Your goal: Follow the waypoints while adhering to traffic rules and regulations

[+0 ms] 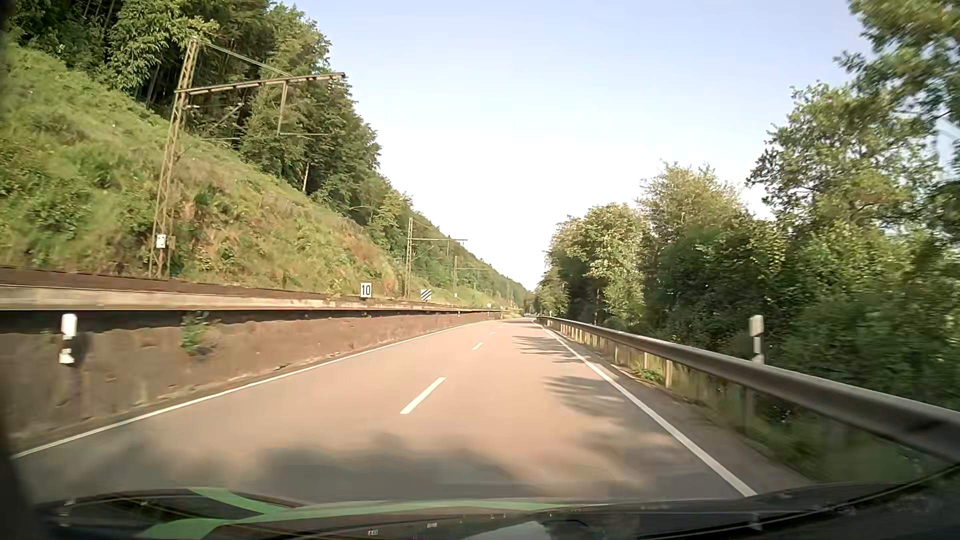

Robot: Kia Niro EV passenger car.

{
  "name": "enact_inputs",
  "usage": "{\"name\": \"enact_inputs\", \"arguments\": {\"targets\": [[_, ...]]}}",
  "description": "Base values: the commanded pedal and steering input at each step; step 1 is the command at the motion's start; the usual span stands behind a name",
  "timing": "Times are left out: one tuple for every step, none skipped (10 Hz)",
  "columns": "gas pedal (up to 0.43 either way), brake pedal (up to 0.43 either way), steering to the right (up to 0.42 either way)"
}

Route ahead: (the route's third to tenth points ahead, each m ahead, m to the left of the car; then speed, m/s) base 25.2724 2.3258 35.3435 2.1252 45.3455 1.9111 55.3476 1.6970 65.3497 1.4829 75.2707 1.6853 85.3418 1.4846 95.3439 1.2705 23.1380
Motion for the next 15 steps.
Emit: {"name": "enact_inputs", "arguments": {"targets": [[0.138,0.000,0.002],[0.138,0.000,0.002],[0.138,0.000,0.002],[0.138,0.000,0.002],[0.138,0.000,0.002],[0.138,0.000,0.002],[0.138,0.000,0.002],[0.138,0.000,0.002],[0.138,0.000,0.002],[0.138,0.000,0.002],[0.138,0.000,0.002],[0.138,0.000,0.002],[0.138,0.000,0.002],[0.138,0.000,0.002],[0.138,0.000,0.001]]}}
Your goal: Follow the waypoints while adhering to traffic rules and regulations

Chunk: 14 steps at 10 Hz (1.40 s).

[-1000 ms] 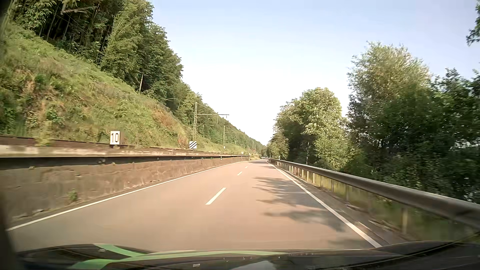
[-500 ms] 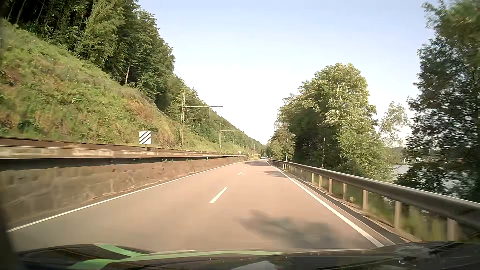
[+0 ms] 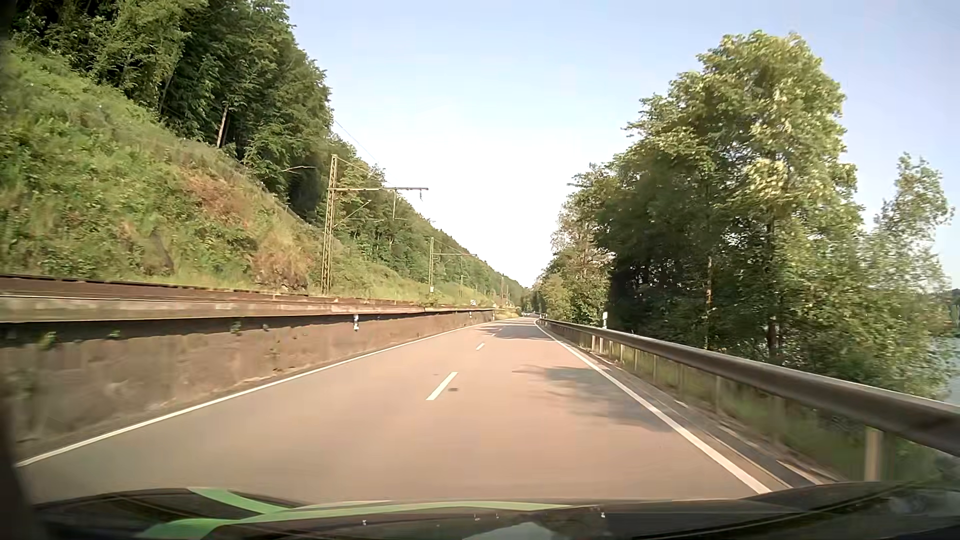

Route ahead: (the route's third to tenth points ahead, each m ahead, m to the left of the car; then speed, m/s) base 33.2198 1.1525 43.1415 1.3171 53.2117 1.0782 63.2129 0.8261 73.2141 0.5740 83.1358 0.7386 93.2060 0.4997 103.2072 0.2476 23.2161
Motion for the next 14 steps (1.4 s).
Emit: {"name": "enact_inputs", "arguments": {"targets": [[0.138,0.000,0.001],[0.138,0.000,0.001],[0.138,0.000,0.001],[0.138,0.000,0.001],[0.138,0.000,0.001],[0.138,0.000,0.001],[0.138,0.000,0.001],[0.138,0.000,0.002],[0.138,0.000,0.003],[0.138,0.000,0.003],[0.138,0.000,0.004],[0.138,0.000,0.004],[0.138,0.000,0.005],[0.138,0.000,0.005]]}}
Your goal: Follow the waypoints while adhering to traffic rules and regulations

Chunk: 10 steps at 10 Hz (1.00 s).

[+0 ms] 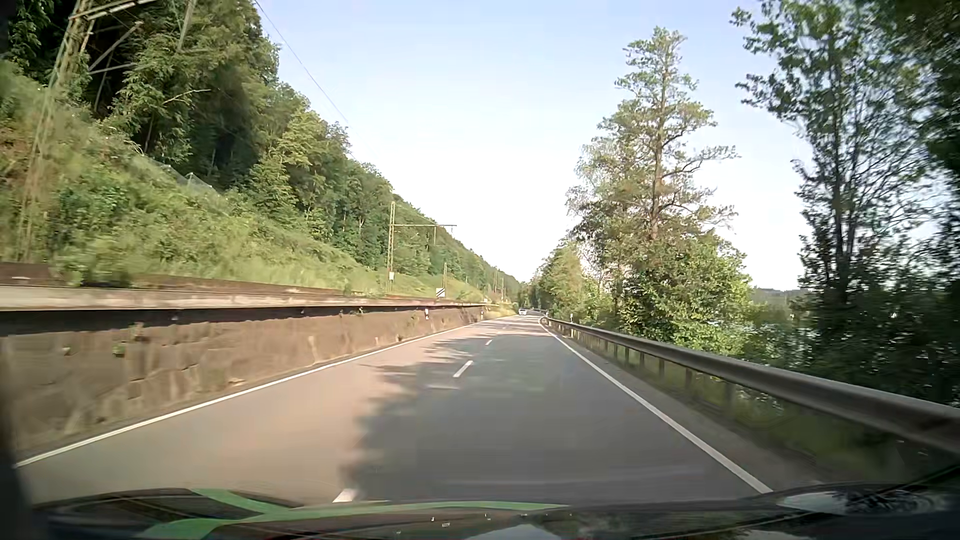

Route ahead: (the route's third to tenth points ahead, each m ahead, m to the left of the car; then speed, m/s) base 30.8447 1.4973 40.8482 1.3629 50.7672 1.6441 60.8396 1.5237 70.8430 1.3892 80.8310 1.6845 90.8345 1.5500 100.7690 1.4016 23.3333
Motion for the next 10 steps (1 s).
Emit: {"name": "enact_inputs", "arguments": {"targets": [[0.138,0.000,0.005],[0.138,0.000,0.005],[0.138,0.000,0.006],[0.138,0.000,0.006],[0.138,0.000,0.006],[0.138,0.000,0.006],[0.138,0.000,0.006],[0.138,0.000,0.006],[0.138,0.000,0.006],[0.138,0.000,0.006]]}}
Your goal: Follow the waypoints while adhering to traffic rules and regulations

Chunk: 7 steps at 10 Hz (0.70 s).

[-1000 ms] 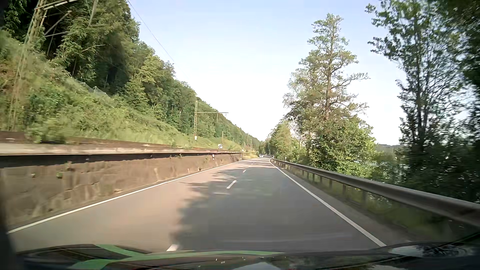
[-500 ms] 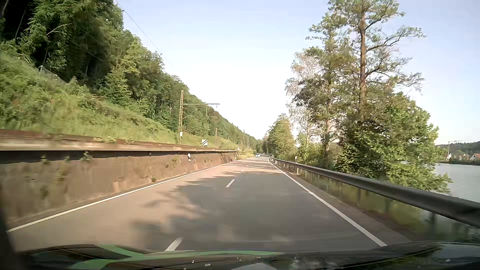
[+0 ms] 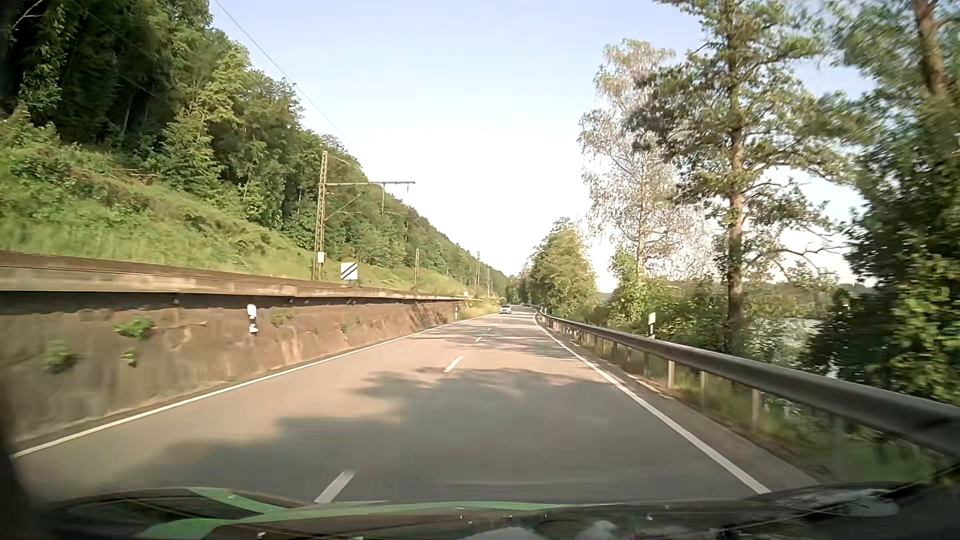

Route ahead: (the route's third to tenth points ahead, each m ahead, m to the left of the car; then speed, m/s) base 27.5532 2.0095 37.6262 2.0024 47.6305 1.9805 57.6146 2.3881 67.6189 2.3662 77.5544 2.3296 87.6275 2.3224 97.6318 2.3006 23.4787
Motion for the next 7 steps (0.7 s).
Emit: {"name": "enact_inputs", "arguments": {"targets": [[0.138,0.000,0.006],[0.110,0.000,0.006],[0.039,0.000,0.003],[0.000,0.000,0.001],[0.000,0.000,0.001],[0.000,0.000,0.000],[0.000,0.000,0.001]]}}
